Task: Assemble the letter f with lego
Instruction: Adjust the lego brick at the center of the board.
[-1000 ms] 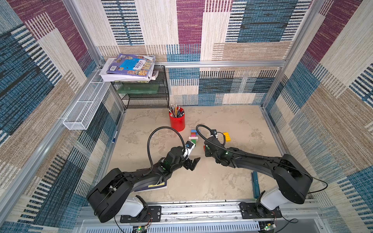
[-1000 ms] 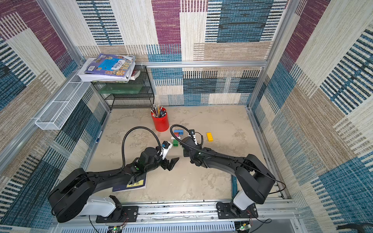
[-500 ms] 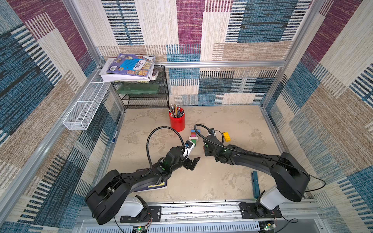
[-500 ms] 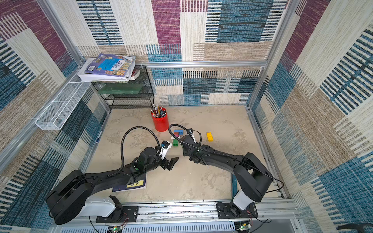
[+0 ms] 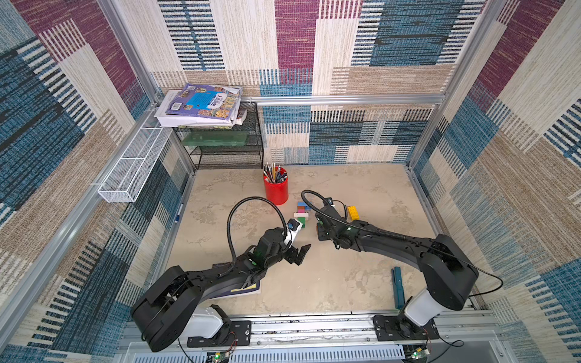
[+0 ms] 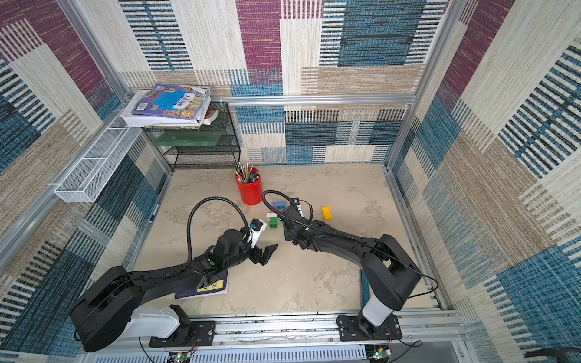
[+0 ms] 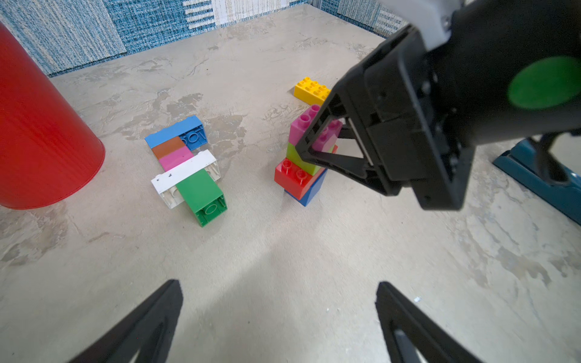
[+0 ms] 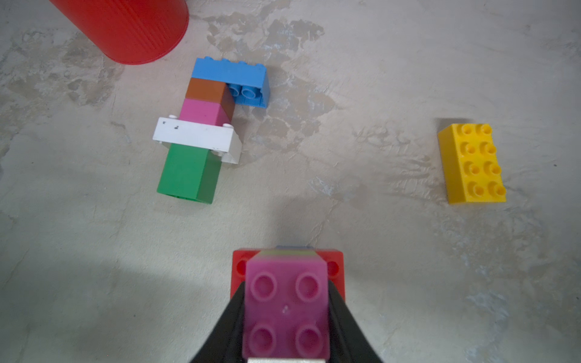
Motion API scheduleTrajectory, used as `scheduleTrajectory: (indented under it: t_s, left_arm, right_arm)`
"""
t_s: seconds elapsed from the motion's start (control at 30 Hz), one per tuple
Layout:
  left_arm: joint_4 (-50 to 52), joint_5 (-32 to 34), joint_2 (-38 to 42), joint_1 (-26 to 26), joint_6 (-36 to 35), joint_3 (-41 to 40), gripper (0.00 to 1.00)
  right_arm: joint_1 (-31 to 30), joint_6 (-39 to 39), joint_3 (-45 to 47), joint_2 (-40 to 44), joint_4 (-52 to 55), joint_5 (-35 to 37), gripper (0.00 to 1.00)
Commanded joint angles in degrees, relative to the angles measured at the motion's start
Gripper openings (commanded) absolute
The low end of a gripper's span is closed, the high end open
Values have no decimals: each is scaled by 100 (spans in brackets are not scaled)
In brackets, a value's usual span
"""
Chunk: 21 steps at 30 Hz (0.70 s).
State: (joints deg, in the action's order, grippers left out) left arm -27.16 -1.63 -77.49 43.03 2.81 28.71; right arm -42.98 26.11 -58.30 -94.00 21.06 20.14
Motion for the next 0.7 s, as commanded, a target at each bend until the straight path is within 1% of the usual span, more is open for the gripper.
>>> scheduleTrajectory:
  t_s: [0.0,0.27,0.67]
  left_arm:
    - [87,75,24,-5,158,29,99]
    - [127,69,12,-5,185,38,99]
    - [181,121,24,-5,172,47,99]
  right_arm:
    - [45,71,38,-149,1834,-807,16]
    - [140,-64,-176,91,1827,-788,16]
    - [228,-242,-232,30,1806,-865,16]
